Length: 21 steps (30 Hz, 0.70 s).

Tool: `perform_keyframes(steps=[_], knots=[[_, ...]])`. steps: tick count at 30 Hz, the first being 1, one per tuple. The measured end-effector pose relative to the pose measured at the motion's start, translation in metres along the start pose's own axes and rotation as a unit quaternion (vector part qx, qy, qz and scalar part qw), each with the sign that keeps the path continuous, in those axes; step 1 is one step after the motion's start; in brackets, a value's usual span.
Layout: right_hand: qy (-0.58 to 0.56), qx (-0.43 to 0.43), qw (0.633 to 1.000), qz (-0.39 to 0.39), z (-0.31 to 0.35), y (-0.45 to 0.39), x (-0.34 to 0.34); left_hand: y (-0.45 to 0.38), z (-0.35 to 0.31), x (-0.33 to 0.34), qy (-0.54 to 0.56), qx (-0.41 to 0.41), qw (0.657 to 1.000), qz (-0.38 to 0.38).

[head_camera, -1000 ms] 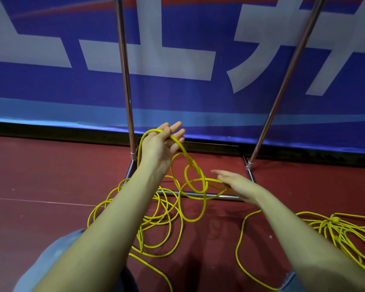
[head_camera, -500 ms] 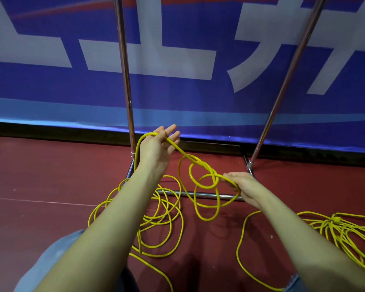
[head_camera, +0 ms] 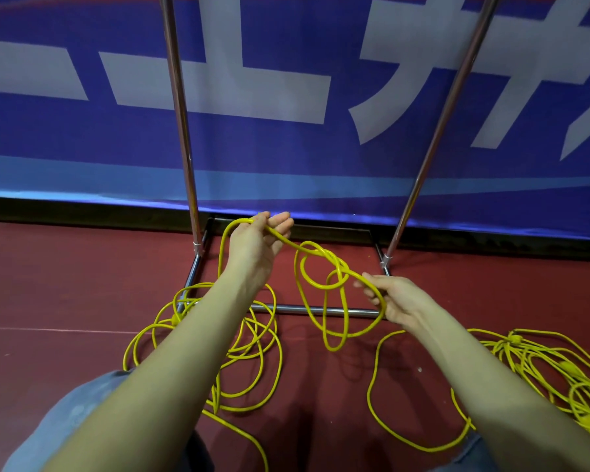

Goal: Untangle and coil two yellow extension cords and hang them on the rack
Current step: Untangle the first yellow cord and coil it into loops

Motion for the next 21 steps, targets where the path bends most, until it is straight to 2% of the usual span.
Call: perform_keyframes(steps=[6, 8, 12, 16, 18, 21], knots=[[0.012, 0.059, 0.998, 0.030, -0.013, 0.008, 0.012, 0.007, 0.011, 0.002, -0.094, -0.023, 0.995, 0.011], [0.002, 0.046, 0.998, 0.038, -0.009, 0.009, 0.016, 0.006, 0.011, 0.001, -0.094, -0.024, 0.995, 0.013], [0.003, -0.010, 1.000, 0.003, 0.003, 0.011, 0.008, 0.007, 0.017, 0.002, -0.085, -0.026, 0.996, 0.017], [0.036, 0.002, 0.999, 0.029, 0.001, 0.011, 0.014, 0.008, 0.014, 0.003, -0.101, -0.023, 0.994, 0.017], [0.089, -0.040, 0.994, 0.045, 0.017, 0.011, 0.030, 0.009, 0.012, 0.009, -0.081, -0.026, 0.996, 0.028], [0.136, -0.183, 0.971, 0.078, 0.059, 0.018, 0.063, 0.012, 0.009, 0.027, -0.059, -0.027, 0.996, 0.067]])
Point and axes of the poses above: each hand's wrist, its own y-axis away from the middle knuckle, its own x-axis out of the palm, z = x × y, the point moved 10 cm from there along -y, towards the middle knuckle, and after that the axes turned 10 degrees about z, right-handed, at the moved point
